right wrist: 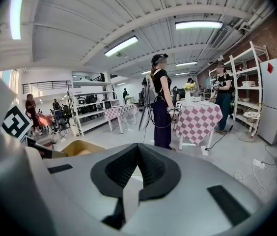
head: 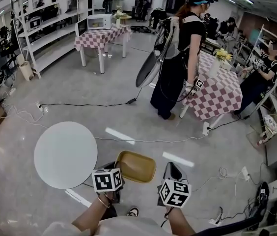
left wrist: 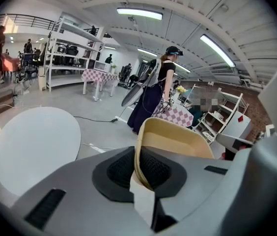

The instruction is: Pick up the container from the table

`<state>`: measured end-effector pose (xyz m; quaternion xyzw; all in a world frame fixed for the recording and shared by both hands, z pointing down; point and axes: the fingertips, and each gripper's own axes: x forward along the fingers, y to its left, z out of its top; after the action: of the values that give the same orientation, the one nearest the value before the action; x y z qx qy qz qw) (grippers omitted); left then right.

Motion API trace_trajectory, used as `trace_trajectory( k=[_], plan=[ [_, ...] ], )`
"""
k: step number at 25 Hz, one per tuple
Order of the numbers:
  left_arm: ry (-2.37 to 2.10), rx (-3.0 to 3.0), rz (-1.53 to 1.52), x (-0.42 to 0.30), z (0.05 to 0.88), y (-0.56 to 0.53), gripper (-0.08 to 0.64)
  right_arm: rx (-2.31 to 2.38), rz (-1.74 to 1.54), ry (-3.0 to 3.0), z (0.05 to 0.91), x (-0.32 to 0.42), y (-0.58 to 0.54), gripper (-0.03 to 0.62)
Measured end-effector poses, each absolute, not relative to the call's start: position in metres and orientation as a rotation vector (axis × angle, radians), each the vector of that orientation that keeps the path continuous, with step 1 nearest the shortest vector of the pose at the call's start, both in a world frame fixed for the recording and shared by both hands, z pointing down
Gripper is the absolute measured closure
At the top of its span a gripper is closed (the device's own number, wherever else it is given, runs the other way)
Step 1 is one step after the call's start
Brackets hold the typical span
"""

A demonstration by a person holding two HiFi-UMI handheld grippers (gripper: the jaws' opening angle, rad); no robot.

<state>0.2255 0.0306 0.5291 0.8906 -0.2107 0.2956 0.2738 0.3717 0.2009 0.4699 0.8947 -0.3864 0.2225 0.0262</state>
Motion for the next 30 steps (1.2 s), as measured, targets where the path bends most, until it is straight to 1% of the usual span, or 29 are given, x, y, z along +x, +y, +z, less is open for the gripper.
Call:
trace_trajectory(
  k=[18,30],
  plan=[
    [-0.369,2.461,0.860,0.250,0.521,0.008,0.520,2.918,0.679,-0.932,0.456,0.365,0.210,0.568],
    [-0.330,2.490,0.867,0.263,0.519,0.013,0.520,2.911,0.687,-0.922,0.457,0.374,0.214,0.568]
  ],
)
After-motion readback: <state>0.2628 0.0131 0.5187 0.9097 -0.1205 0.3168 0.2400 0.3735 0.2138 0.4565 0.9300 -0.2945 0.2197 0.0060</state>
